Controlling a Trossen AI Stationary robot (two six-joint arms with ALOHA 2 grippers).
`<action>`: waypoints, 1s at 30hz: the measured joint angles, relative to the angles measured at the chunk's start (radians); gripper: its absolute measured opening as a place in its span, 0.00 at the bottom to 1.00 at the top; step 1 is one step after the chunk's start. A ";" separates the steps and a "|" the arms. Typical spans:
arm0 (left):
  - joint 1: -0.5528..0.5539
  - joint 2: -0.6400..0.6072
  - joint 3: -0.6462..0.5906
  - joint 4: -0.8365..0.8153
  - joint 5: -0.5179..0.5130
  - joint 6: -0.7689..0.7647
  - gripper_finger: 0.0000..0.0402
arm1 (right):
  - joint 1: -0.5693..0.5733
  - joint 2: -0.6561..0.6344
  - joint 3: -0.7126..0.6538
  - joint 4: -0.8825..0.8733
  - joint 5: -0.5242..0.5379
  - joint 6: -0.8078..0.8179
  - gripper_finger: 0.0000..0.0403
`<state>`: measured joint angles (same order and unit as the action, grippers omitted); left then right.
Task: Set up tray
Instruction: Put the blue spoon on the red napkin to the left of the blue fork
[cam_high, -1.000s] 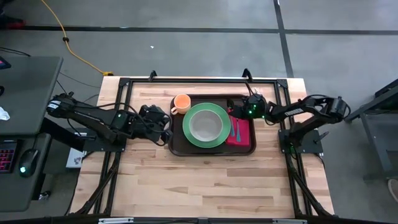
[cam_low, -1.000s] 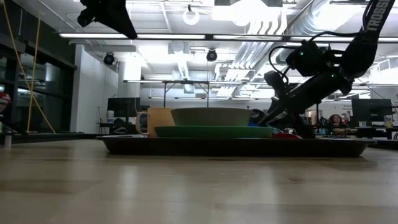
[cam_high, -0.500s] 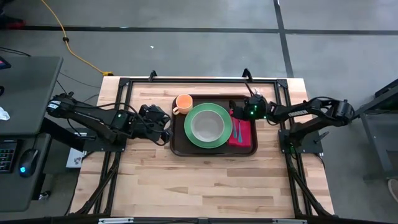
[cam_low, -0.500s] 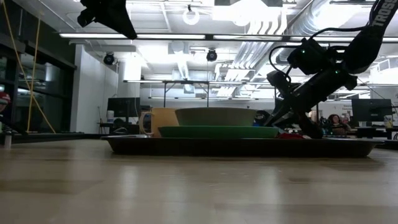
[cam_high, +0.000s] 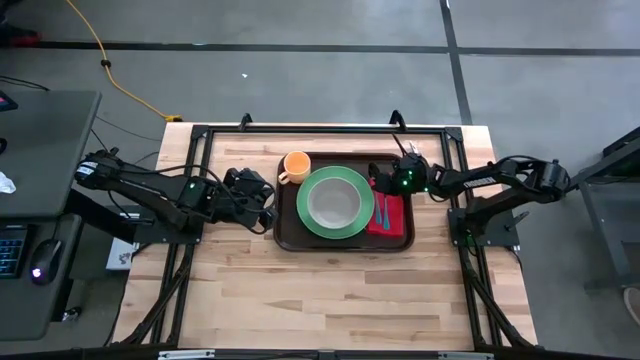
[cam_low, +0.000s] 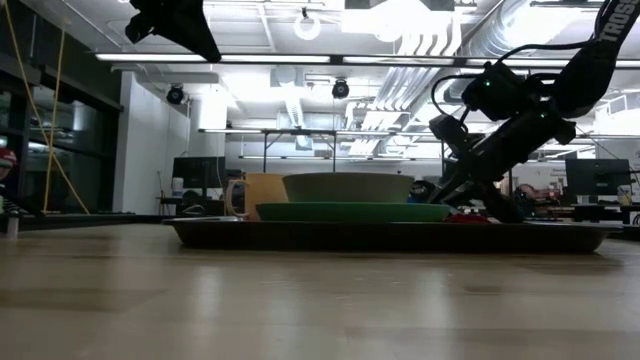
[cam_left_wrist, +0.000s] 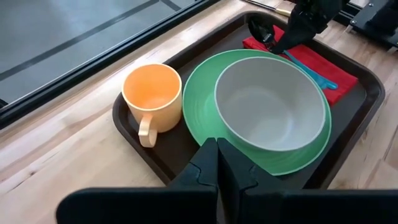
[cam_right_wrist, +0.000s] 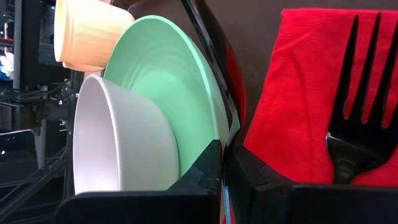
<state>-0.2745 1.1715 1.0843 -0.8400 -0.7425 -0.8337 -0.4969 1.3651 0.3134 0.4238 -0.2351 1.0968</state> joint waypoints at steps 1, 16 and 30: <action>0.000 0.000 0.000 0.000 0.000 0.003 0.08 | 0.000 0.000 0.000 -0.002 -0.001 0.002 0.00; 0.000 0.000 0.000 -0.001 0.000 0.031 0.08 | 0.000 0.000 0.000 -0.016 -0.010 0.049 0.00; 0.000 0.000 0.000 -0.017 0.001 0.052 0.08 | 0.000 0.000 0.001 -0.056 -0.060 0.074 0.00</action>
<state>-0.2745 1.1717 1.0843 -0.8574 -0.7412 -0.7815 -0.4965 1.3647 0.3141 0.3677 -0.2947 1.1711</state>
